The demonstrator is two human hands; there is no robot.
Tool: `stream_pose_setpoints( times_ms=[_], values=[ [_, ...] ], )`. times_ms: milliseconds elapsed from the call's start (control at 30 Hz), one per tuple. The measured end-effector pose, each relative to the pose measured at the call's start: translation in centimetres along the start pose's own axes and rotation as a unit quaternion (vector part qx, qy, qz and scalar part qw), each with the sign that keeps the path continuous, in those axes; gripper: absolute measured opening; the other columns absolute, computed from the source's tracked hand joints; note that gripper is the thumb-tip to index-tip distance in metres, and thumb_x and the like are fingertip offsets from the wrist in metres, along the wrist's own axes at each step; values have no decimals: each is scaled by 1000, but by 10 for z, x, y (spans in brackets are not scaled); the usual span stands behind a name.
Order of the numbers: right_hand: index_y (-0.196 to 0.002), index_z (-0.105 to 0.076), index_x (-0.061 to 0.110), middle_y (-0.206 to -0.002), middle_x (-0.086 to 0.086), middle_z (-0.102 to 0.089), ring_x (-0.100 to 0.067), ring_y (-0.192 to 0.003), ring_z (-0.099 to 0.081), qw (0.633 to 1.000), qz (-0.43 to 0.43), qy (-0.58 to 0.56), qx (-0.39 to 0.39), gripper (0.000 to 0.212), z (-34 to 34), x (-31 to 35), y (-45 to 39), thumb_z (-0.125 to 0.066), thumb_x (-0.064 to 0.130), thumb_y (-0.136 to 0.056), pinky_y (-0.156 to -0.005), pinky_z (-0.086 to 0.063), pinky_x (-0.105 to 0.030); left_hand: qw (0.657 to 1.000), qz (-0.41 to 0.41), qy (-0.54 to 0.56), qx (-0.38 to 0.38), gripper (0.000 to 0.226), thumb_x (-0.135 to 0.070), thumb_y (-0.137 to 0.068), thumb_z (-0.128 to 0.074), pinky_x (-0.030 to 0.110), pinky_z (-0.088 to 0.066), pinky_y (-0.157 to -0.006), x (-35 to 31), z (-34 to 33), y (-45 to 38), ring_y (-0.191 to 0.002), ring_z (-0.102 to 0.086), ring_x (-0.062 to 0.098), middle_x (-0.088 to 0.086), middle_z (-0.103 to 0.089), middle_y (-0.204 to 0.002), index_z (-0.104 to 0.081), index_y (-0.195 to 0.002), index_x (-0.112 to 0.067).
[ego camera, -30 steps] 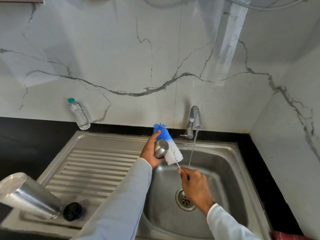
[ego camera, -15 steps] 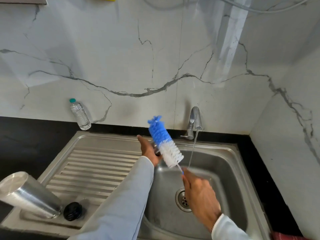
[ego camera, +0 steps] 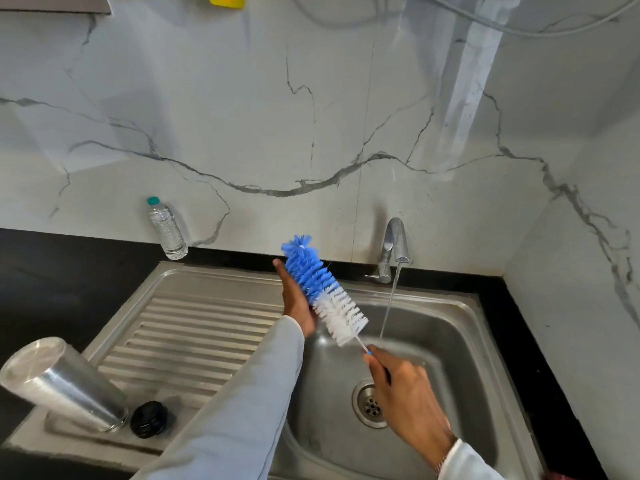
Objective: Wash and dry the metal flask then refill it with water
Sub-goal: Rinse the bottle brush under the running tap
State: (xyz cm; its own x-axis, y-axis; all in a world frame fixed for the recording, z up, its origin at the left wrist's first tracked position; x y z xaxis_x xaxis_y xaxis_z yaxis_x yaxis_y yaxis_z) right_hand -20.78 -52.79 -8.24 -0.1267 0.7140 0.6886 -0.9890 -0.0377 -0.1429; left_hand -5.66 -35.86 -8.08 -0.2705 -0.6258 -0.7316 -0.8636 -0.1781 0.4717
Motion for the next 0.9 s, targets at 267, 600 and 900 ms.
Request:
stream_pose_setpoints(
  times_ms=[267,600,900],
  values=[
    [-72,-60,18,-46,8,-40,-12,-47,-38,1000,-1,-16,-19,33,4,-1,-16,-55,30,-102,-50,-31,-21,999,39,-6,-19,55,-69,-90,-58,44,-59,-77,-1,0,8,-87,-72,30,14,-74,-95,-59,-102,-15],
    [-64,-47,16,-46,6,-41,-16,-49,-38,998,-56,-24,-15,43,-9,4,-42,-52,31,-104,-54,-34,-33,992,83,-33,85,37,-41,-88,-75,46,-59,-91,2,-3,13,-99,-72,29,12,-77,-104,-70,-112,-14],
    [-100,-73,19,-44,8,-45,-14,-48,-44,996,-54,-37,-53,20,-12,-2,-17,-55,26,-102,-59,-38,-31,994,106,-42,0,15,-24,-93,-64,44,-59,-72,5,0,9,-84,-69,31,15,-71,-94,-64,-101,-11]
  ],
)
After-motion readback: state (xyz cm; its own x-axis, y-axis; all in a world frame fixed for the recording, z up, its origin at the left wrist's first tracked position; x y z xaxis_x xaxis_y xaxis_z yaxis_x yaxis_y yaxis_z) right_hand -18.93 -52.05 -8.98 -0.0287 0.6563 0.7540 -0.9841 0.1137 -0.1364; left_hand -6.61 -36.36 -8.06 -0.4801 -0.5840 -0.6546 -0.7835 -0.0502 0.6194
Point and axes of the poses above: each hand's wrist, its own y-axis away from the middle knuckle, its own z-axis out of the back of the hand, x = y × z, the point moved 2 cm from there along -y, towards the middle knuckle
